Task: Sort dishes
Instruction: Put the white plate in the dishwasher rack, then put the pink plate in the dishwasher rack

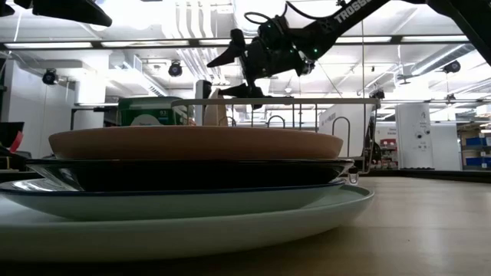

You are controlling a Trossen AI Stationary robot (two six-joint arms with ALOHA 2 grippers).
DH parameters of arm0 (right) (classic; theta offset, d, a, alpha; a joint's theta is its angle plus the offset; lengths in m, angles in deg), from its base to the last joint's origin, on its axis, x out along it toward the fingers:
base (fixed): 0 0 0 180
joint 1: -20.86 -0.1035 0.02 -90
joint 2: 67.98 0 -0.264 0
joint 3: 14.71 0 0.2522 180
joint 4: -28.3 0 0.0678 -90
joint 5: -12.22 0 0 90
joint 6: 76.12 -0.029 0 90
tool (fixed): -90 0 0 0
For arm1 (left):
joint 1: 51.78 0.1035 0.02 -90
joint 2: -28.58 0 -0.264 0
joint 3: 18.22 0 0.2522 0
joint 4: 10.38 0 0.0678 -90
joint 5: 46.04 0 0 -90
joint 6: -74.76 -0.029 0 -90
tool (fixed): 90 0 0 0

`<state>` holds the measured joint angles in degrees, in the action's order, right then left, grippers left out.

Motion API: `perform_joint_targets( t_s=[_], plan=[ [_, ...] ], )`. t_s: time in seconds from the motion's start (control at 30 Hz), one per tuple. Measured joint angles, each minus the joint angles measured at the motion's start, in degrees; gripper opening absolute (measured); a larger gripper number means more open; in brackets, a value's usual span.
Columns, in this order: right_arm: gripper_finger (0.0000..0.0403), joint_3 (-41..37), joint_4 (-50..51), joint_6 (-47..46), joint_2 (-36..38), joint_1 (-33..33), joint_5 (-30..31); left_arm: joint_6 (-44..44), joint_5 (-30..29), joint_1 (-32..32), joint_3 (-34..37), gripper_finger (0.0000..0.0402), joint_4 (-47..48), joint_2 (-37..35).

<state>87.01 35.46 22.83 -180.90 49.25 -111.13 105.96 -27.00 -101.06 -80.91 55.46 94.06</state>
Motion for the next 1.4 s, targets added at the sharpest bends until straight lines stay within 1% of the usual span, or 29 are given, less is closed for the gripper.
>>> perform_joint_targets(
  t_s=[0.13,0.2,0.3,0.47,0.67,0.83,1.03,1.13,1.27,1.4],
  plan=[
    [0.0323,0.00,0.60,-0.92,0.00,-0.44,1.03,0.00,0.00,-0.01,0.00,0.0000,0.00,0.00],
    [0.0323,0.00,0.78,-3.47,0.00,-0.85,3.13,0.00,0.00,0.00,0.00,0.0000,0.00,0.00],
    [0.0323,0.00,1.30,-4.02,0.03,-1.33,6.21,0.00,0.00,0.00,0.00,0.0000,0.00,0.00],
    [0.0323,0.00,4.65,-4.97,0.04,-1.64,6.54,0.00,0.00,0.00,0.00,0.0000,0.00,0.00],
    [0.0323,0.00,5.11,-5.90,0.04,-1.65,6.62,0.00,0.00,-0.02,0.00,0.0000,0.00,0.00],
    [0.0323,0.00,5.46,-5.90,0.04,-1.66,9.34,0.00,0.02,-0.01,0.00,0.0000,0.00,0.00],
    [0.0323,0.00,7.28,-5.90,0.29,-1.49,9.73,0.00,0.02,-0.02,0.00,0.0000,0.00,0.00],
    [0.0323,0.00,8.52,-5.90,0.81,-1.49,12.34,0.00,0.02,-0.01,0.00,0.0000,0.00,0.00],
    [0.0323,0.00,11.60,-6.12,2.14,-1.25,17.84,-0.37,0.04,-0.01,0.00,0.0000,0.02,0.00],
    [0.0323,0.02,20.42,-7.26,4.50,-0.82,24.38,-0.72,0.04,-0.02,0.00,0.0000,0.04,0.00]
  ],
)
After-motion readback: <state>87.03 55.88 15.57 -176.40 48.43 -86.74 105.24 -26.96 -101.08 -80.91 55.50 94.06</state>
